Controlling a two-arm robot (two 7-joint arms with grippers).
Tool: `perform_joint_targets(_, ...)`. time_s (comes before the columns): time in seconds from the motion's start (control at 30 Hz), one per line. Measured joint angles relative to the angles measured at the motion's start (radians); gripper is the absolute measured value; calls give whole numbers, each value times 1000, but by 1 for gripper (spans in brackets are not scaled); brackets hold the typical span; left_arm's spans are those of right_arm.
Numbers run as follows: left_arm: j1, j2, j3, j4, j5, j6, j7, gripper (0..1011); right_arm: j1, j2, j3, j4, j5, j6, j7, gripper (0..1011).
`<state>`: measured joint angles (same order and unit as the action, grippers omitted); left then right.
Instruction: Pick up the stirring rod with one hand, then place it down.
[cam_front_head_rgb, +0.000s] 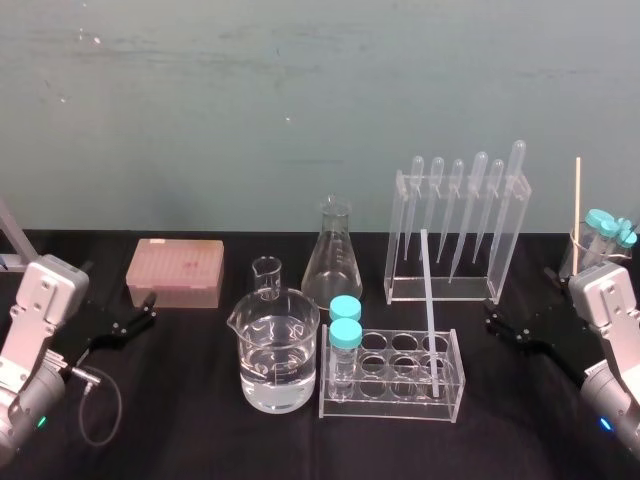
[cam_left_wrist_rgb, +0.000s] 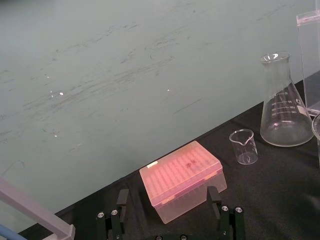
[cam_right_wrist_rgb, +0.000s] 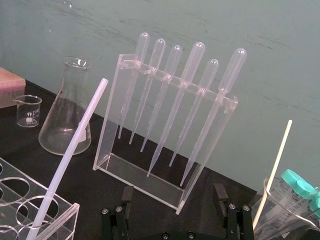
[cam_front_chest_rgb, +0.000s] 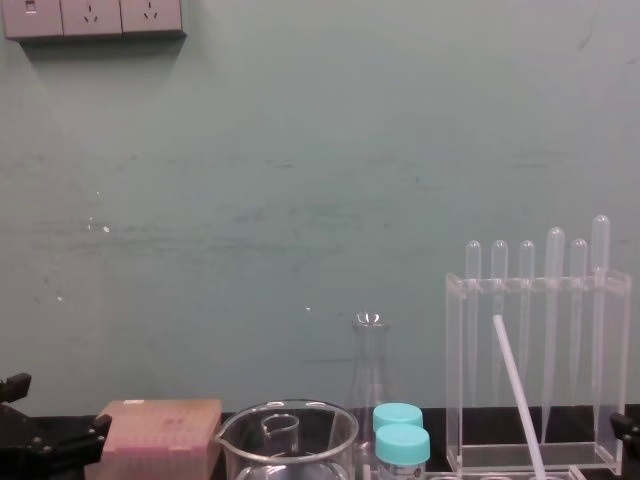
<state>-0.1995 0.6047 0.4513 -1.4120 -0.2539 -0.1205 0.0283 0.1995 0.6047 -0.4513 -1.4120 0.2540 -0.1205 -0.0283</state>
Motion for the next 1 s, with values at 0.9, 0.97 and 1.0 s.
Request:
perform_joint_targets(0.9,0,0,0,0,0,0,0,1000,0,0,0,0,0,0,0,1002)
perform_joint_targets(0.97,0,0,0,0,0,0,0,1000,0,0,0,0,0,0,0,1002)
perform_joint_targets(1.0,0,0,0,0,0,0,0,1000,0,0,0,0,0,0,0,1002)
